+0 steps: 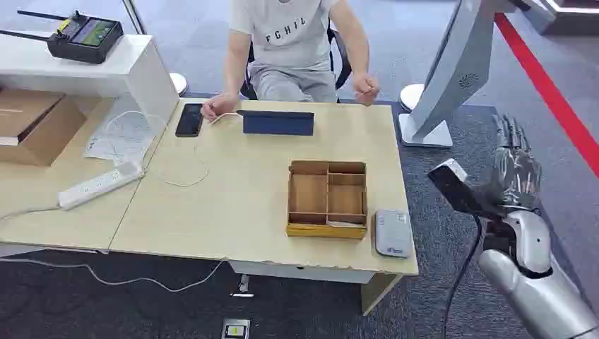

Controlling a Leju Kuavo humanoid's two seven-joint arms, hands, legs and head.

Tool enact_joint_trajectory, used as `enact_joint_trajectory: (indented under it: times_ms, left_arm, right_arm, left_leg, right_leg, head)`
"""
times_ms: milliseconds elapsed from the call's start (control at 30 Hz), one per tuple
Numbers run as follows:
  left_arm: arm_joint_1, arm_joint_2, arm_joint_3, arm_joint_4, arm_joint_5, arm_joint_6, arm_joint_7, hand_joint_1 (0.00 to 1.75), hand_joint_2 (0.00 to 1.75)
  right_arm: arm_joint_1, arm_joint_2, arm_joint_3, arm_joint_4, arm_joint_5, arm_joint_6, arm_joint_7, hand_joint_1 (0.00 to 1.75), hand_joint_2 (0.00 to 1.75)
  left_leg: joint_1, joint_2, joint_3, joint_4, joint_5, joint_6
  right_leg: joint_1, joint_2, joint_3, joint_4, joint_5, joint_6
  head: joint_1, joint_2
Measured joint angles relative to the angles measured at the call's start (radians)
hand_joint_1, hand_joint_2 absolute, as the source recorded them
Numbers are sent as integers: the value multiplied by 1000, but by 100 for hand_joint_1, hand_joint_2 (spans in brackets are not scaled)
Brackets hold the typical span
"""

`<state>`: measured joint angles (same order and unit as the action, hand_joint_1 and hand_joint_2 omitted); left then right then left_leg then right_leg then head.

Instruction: Pass the card to the sensor for recognition and then transmit it.

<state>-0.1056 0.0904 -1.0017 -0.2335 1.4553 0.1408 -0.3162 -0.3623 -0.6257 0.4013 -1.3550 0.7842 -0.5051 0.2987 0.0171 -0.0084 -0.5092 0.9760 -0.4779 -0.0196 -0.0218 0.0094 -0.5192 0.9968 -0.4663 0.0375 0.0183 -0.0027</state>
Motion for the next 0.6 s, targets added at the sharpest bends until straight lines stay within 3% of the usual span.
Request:
enact_joint_trajectory:
  times_ms: [600]
  left_arm:
    - [-7, -1, -29, 0, -12, 6, 39, 0, 175]
  right_arm:
    - [-131, 50, 138, 45, 27, -14, -11, 0, 175]
  left_leg:
    - [0, 0, 0, 0, 0, 0]
  right_leg:
    - [0, 0, -1, 0, 0, 0]
  head:
    - [0, 0]
